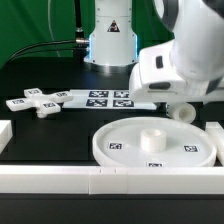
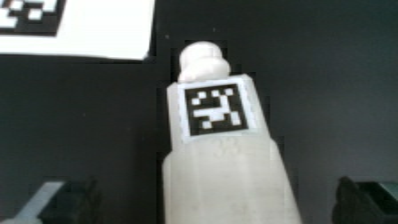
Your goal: Assemble round table
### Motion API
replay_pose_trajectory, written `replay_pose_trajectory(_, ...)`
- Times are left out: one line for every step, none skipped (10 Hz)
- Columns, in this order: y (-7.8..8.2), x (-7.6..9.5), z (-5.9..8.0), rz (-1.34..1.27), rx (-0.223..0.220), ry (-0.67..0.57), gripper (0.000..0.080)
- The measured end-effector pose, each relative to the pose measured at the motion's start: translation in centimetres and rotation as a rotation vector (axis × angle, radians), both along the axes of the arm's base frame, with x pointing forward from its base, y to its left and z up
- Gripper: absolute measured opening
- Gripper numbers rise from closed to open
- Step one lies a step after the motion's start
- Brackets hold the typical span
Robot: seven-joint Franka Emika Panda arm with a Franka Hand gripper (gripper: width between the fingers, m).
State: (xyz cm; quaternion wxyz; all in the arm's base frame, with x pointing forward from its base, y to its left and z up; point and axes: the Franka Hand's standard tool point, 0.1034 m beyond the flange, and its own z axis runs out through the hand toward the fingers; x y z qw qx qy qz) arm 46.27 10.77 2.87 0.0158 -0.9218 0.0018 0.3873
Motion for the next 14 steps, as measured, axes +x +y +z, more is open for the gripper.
replay_pose_trajectory(0.0,0.0,0.0,0.008,0.002,0.055,0.0649)
replay_pose_trajectory(-0.2,-0.2,-0.1,0.015,0.002,0.13,0.0649)
replay_pose_trajectory(-0.1,0.3,-0.5,0.015,0.005,0.149,0.0649)
replay_pose_trajectory(0.1,0.6,-0.7,0.013,0.007,0.13,0.0649)
replay_pose_trajectory(0.3,0.4,-1.0,0.015,0.009,0.121,0.0649)
replay_pose_trajectory(0.2,0.3,-1.5,0.014,0.01,0.115,0.0649)
replay_pose_trajectory(0.2,0.1,-1.8,0.013,0.01,0.118,0.0649)
replay_pose_trajectory(0.2,-0.1,-2.0,0.014,0.01,0.118,0.0649)
replay_pose_trajectory(0.3,-0.2,-2.1,0.014,0.01,0.115,0.0524)
replay_pose_trajectory(0.3,-0.2,-2.2,0.015,0.01,0.115,0.0524)
replay_pose_trajectory(0.3,-0.2,-2.2,0.015,0.011,0.115,0.0403)
replay_pose_trajectory(0.3,-0.2,-2.2,0.015,0.011,0.115,0.0407)
replay_pose_trajectory(0.3,-0.2,-2.1,0.016,0.013,0.115,0.0407)
replay_pose_trajectory(0.3,-0.1,-1.9,0.019,0.019,0.114,0.0407)
